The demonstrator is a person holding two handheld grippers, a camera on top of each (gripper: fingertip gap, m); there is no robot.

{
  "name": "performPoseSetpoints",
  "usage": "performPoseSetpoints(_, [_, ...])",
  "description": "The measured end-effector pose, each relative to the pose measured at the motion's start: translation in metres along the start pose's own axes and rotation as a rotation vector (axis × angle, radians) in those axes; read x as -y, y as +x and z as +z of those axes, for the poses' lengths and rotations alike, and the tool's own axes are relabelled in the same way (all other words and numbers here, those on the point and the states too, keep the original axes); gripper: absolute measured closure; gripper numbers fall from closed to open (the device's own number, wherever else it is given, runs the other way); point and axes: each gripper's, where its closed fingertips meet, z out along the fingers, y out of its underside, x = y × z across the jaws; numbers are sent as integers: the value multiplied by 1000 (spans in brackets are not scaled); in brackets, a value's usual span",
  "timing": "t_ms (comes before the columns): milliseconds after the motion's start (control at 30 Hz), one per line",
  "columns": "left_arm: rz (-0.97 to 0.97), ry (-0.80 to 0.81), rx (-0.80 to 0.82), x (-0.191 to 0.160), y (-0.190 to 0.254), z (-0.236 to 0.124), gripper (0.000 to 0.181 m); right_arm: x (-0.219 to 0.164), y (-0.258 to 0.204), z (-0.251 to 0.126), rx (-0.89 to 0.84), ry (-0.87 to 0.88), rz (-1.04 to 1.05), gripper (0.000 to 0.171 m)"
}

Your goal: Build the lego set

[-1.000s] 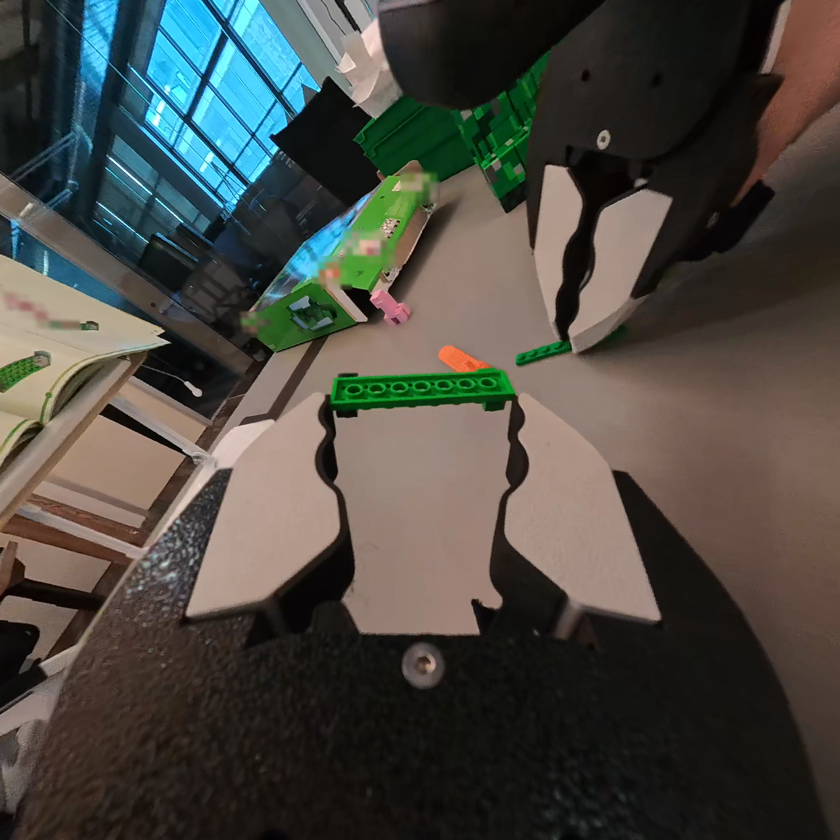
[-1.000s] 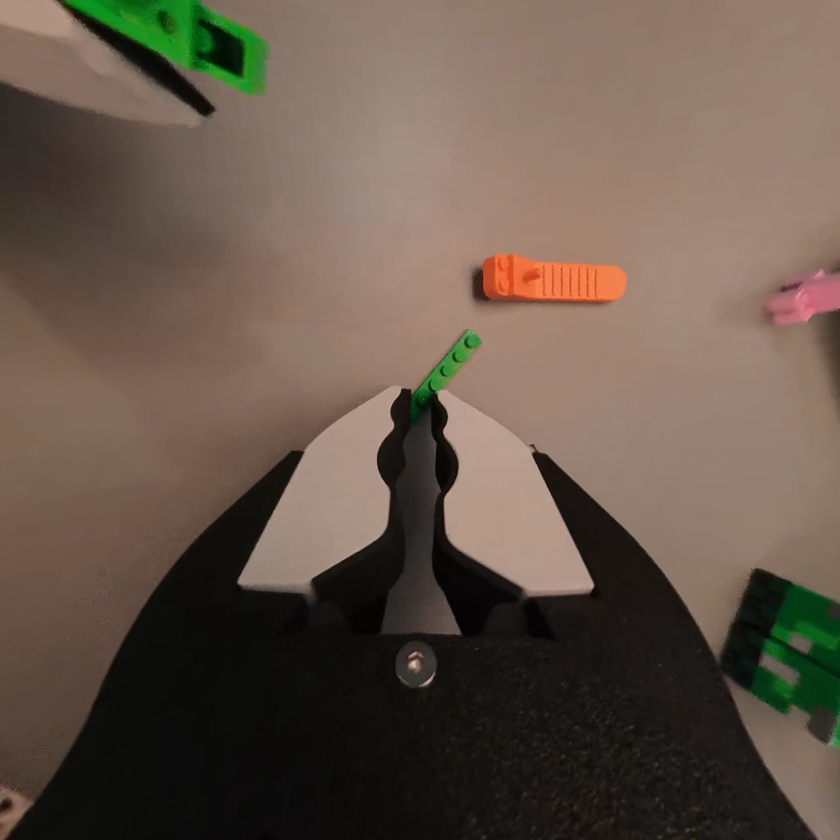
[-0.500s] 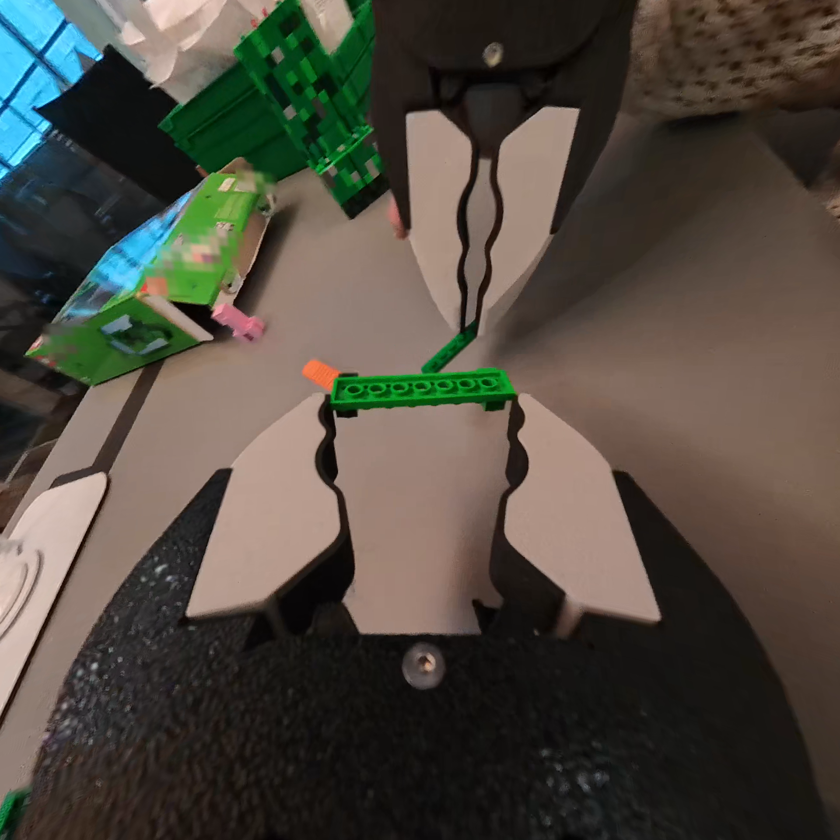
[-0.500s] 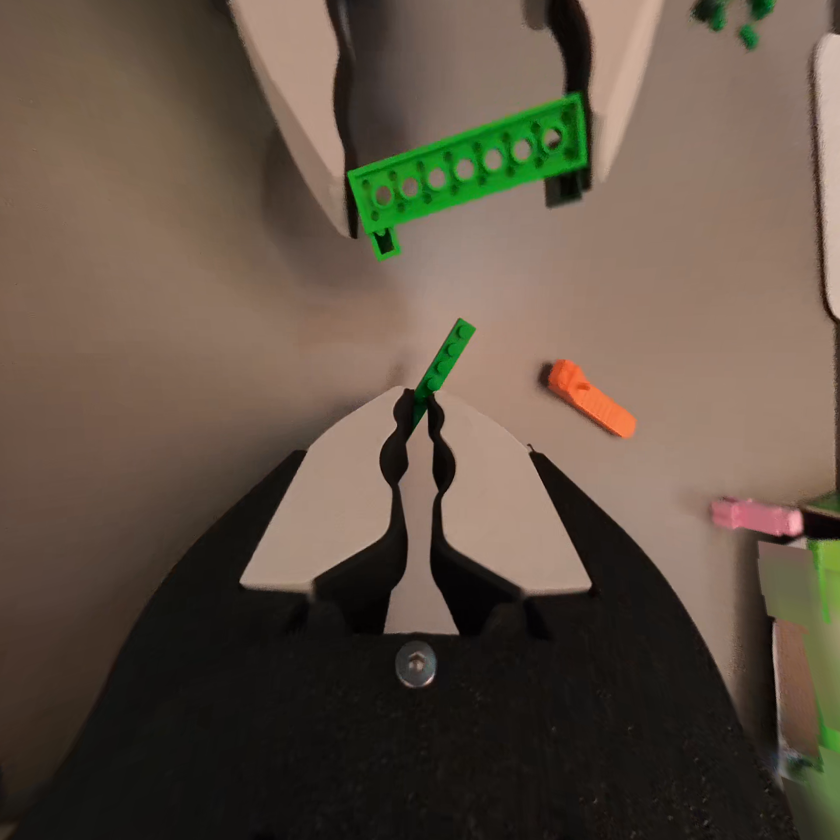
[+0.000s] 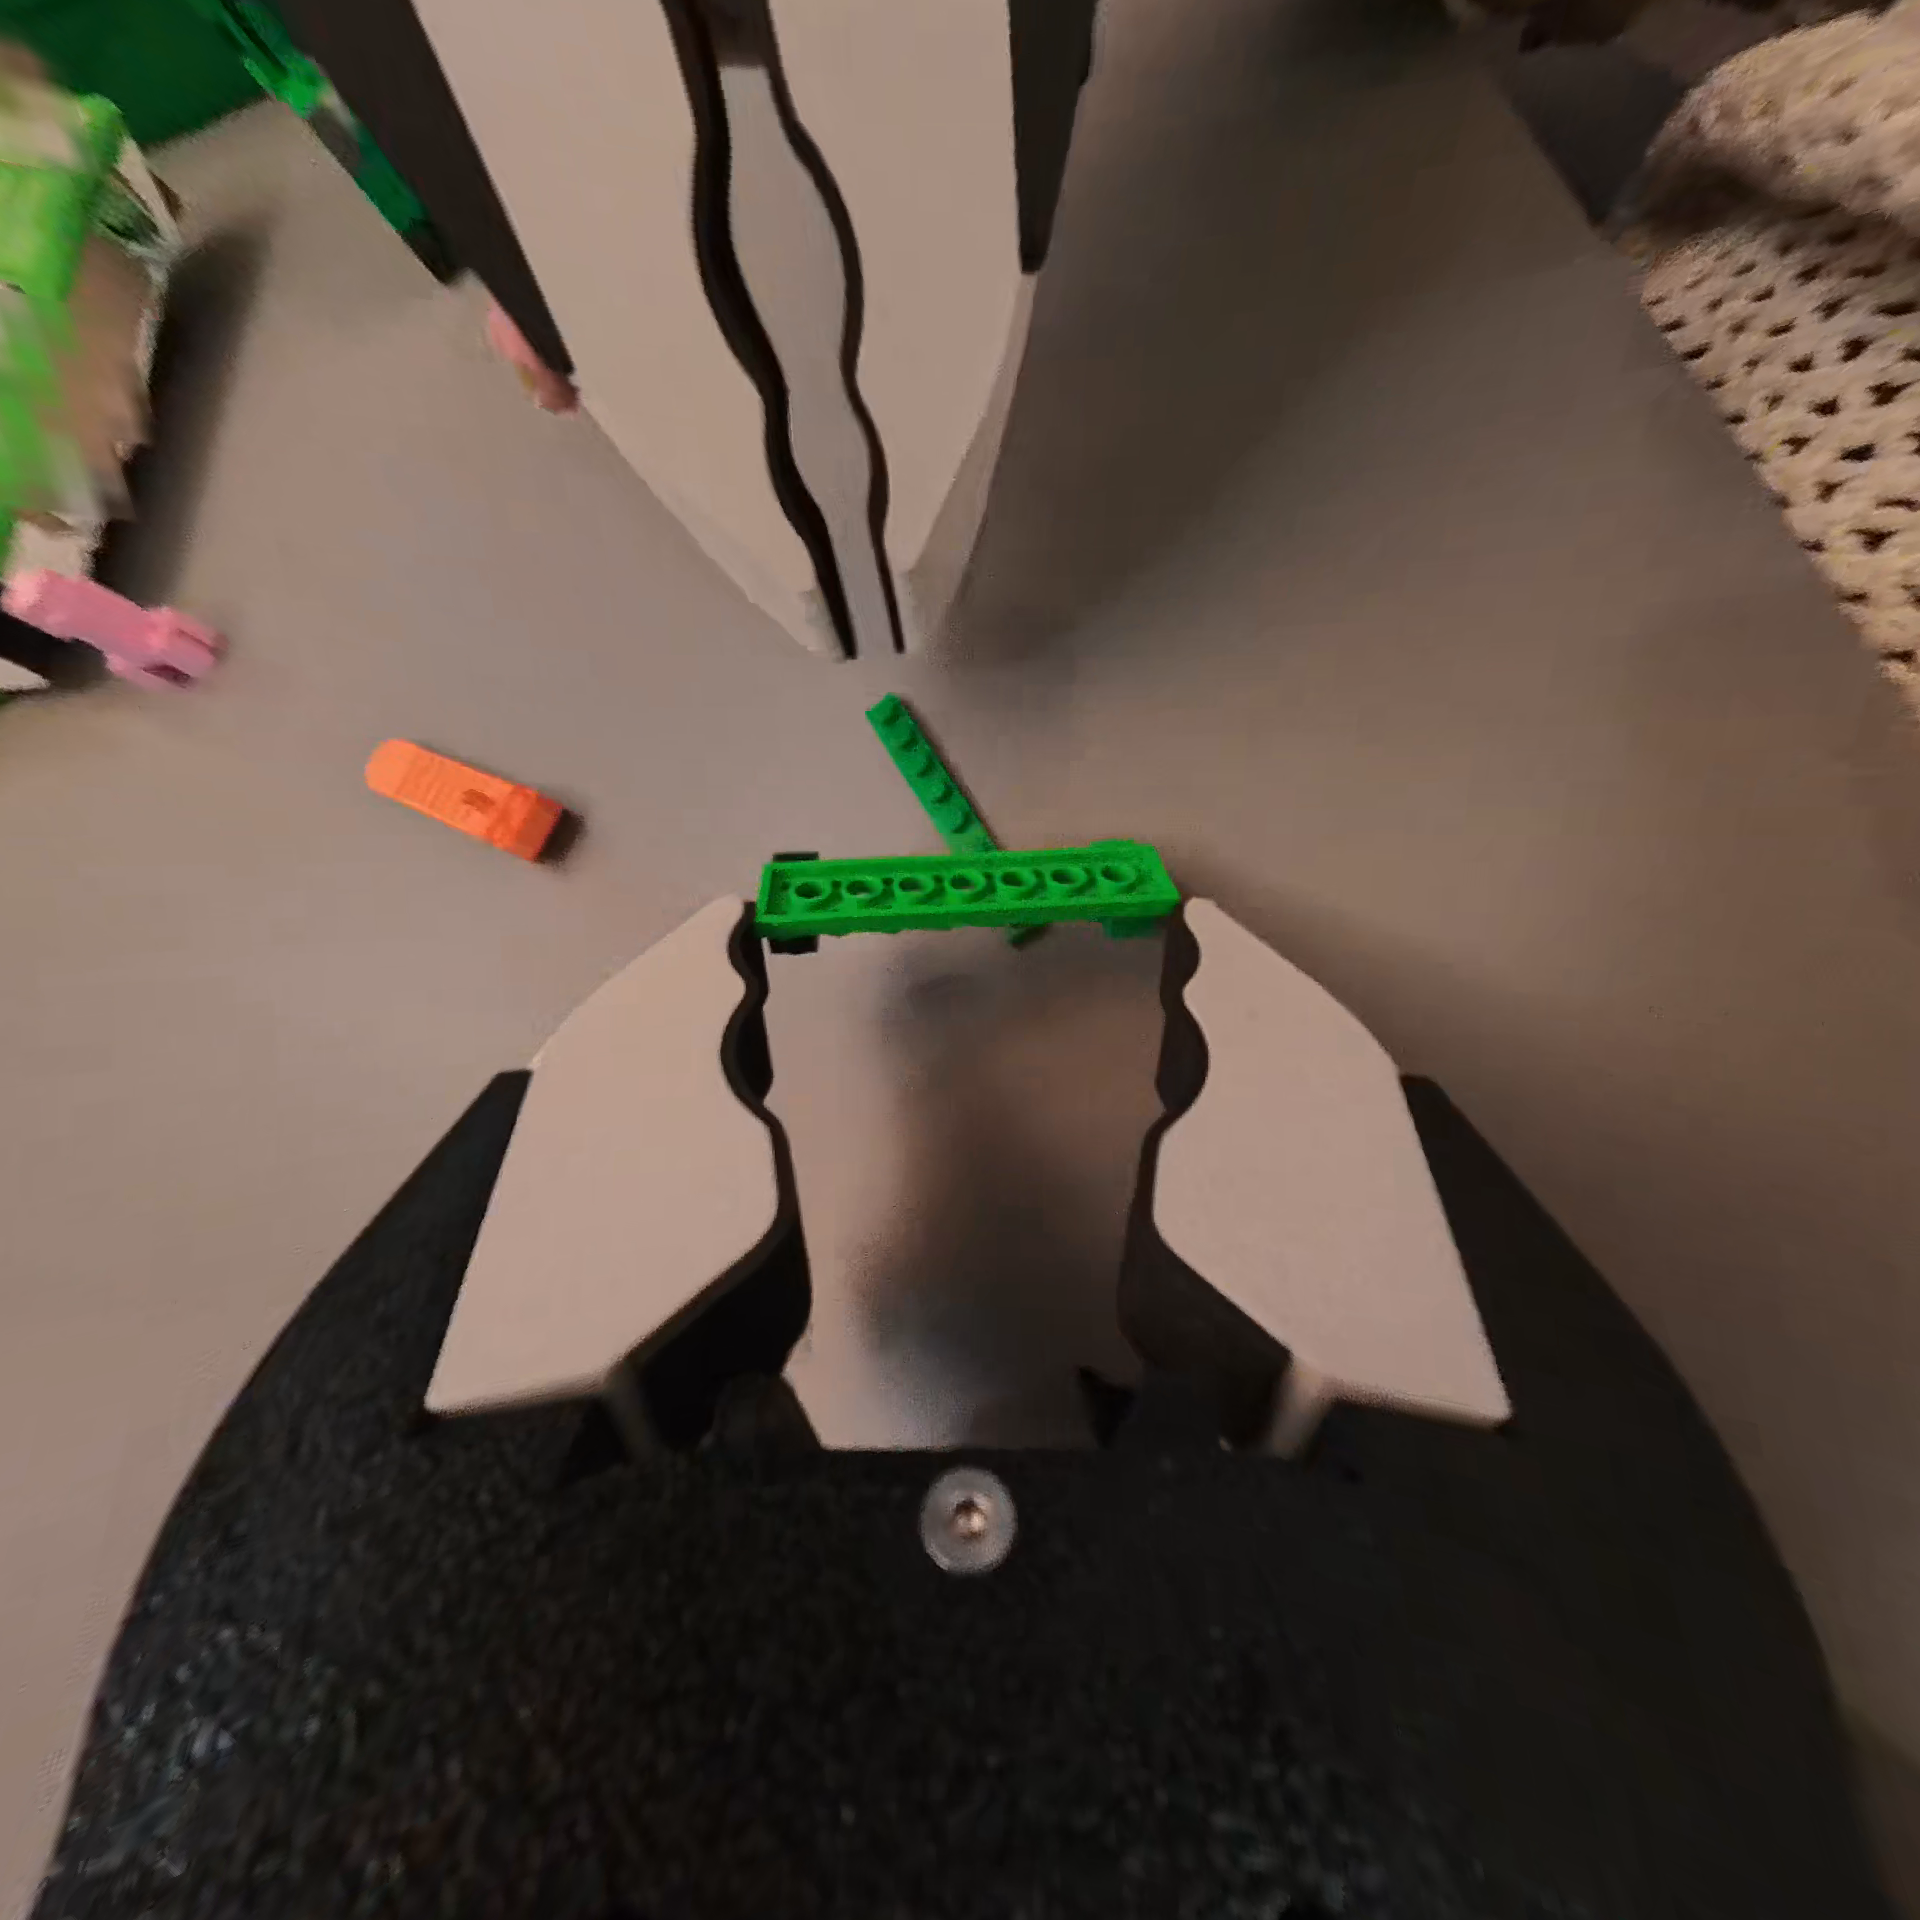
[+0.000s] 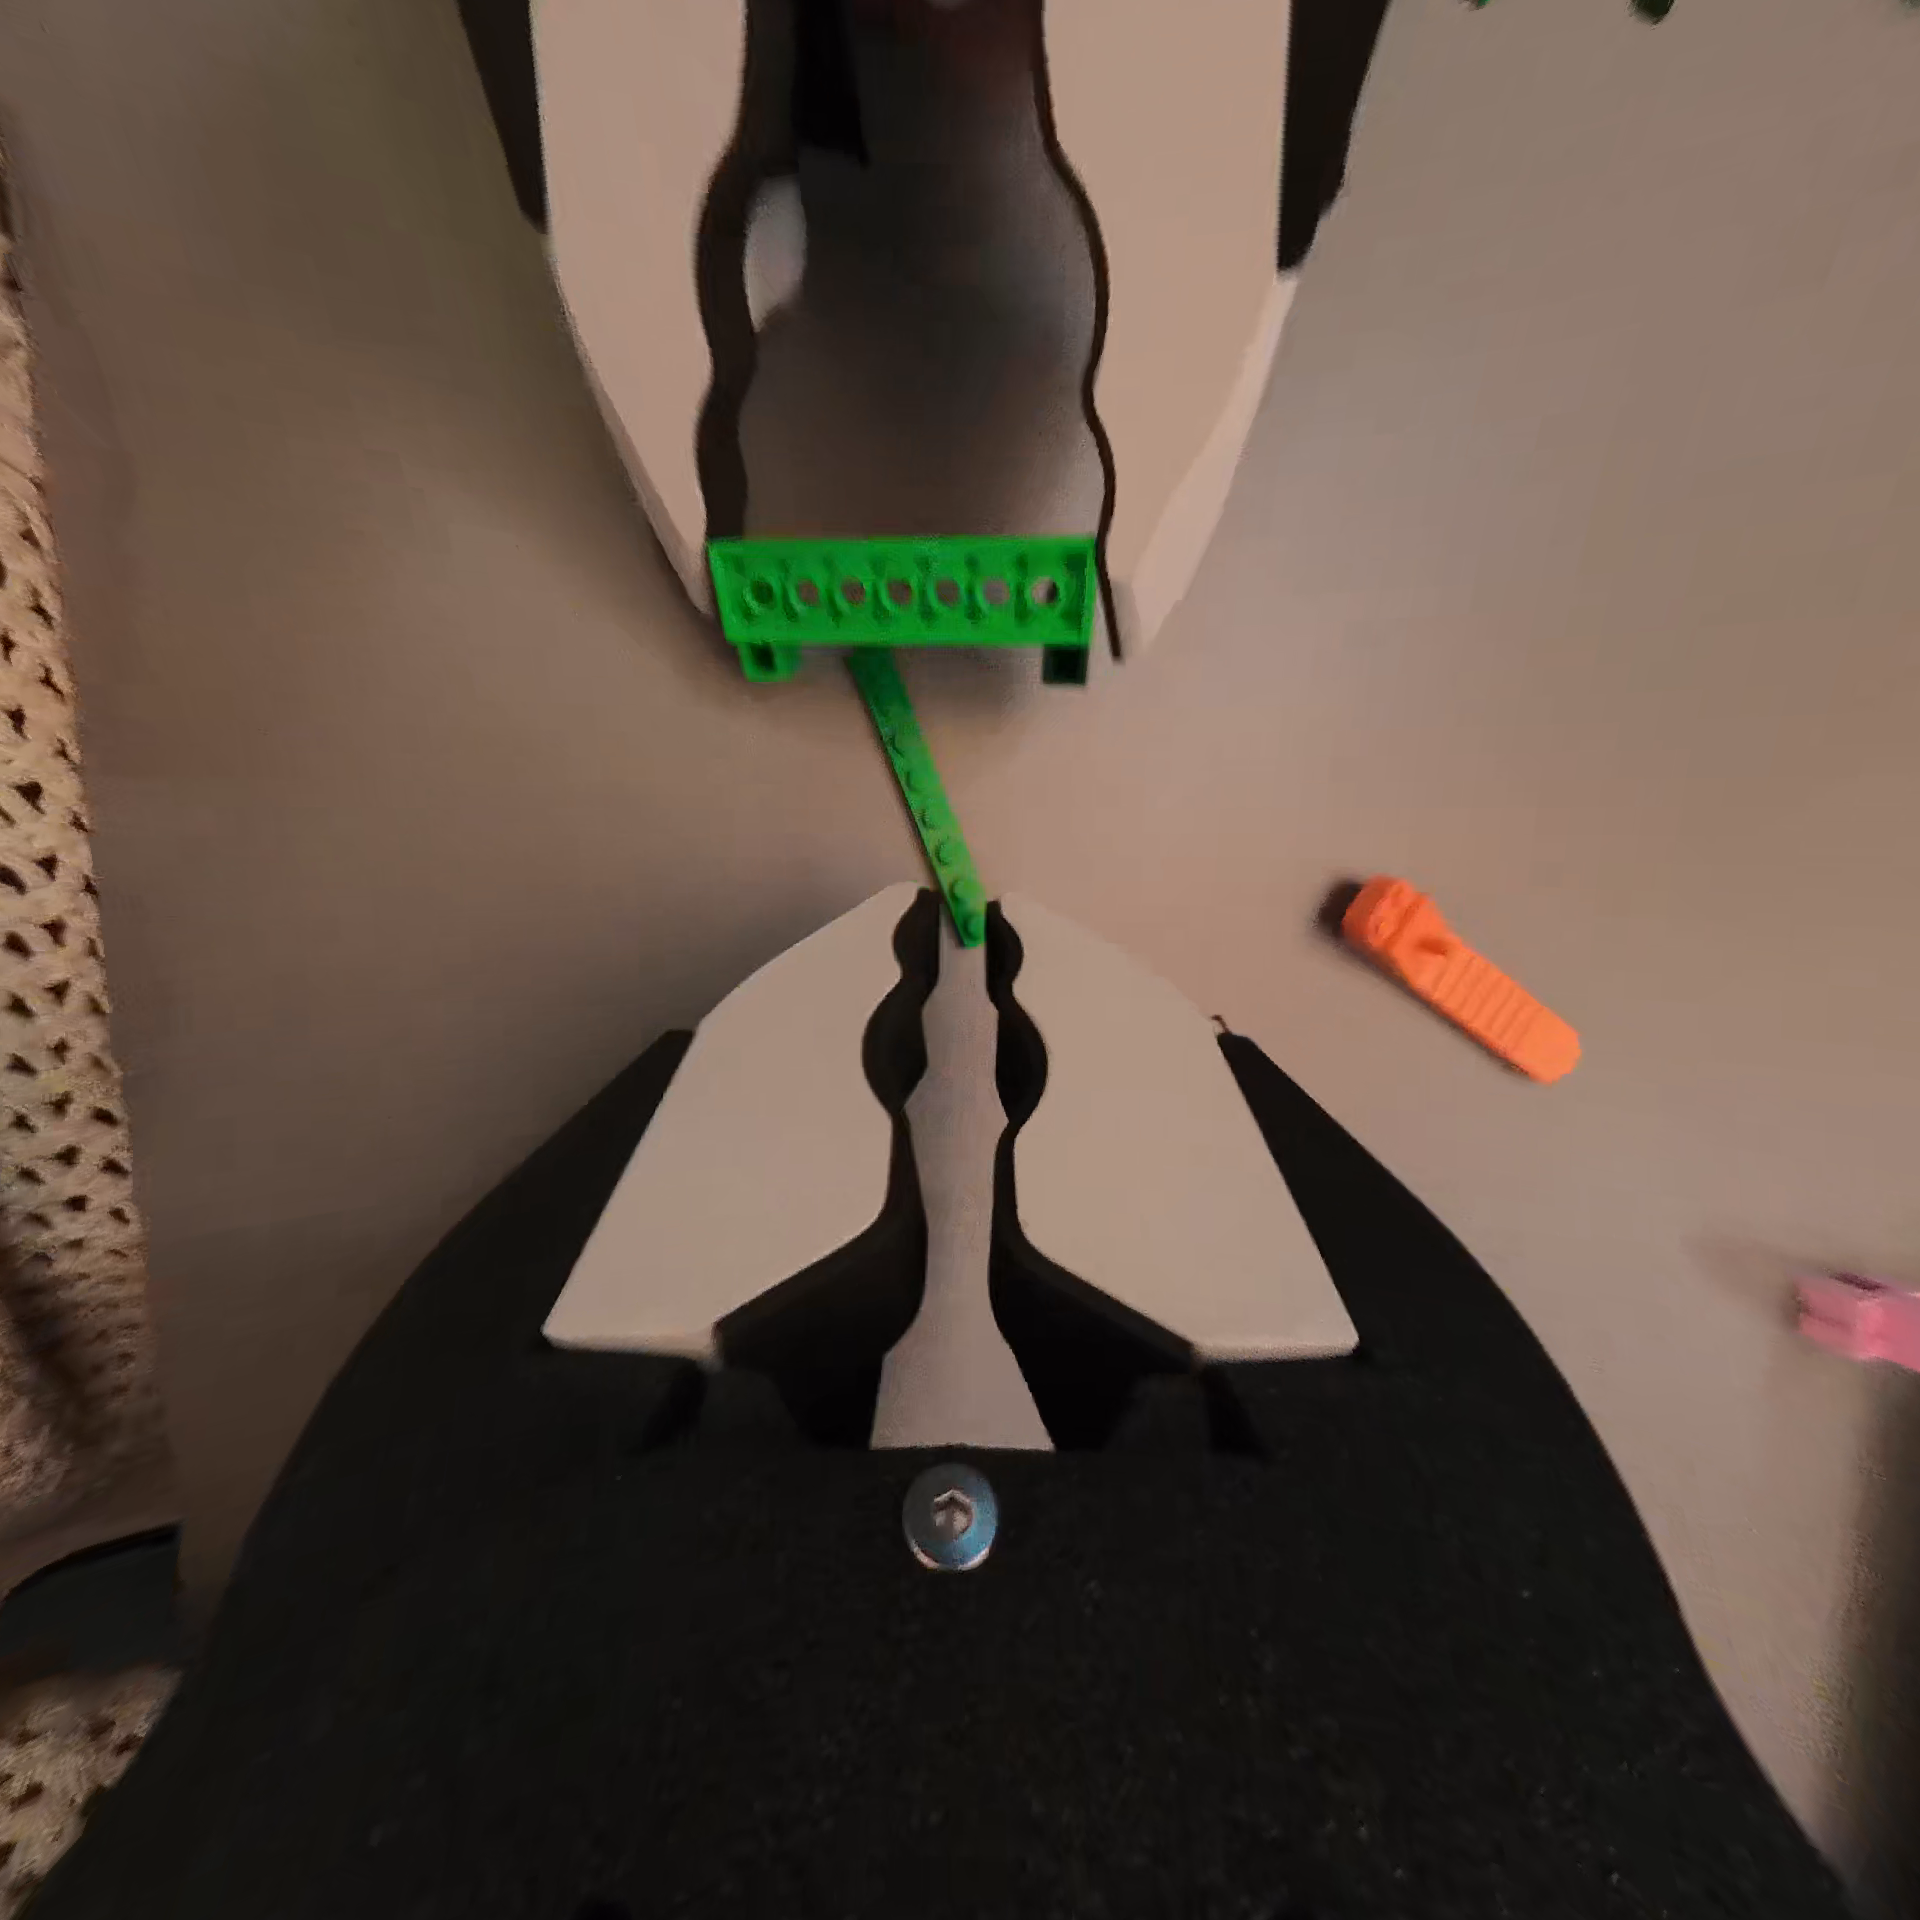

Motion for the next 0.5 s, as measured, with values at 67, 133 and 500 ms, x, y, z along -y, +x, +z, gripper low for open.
performPoseSetpoints(67, [-57,-7,-54,-2,5,-2,108,-10,0,6,43,39,-1,162])
performPoseSetpoints(133, [-112,-28,-113,-4,11,-1,108,-14,0,10,95,105,-3,159])
performPoseSetpoints(500, [-262,-45,-271,-4,29,-1,109,-16,1,19,258,223,-136,152])
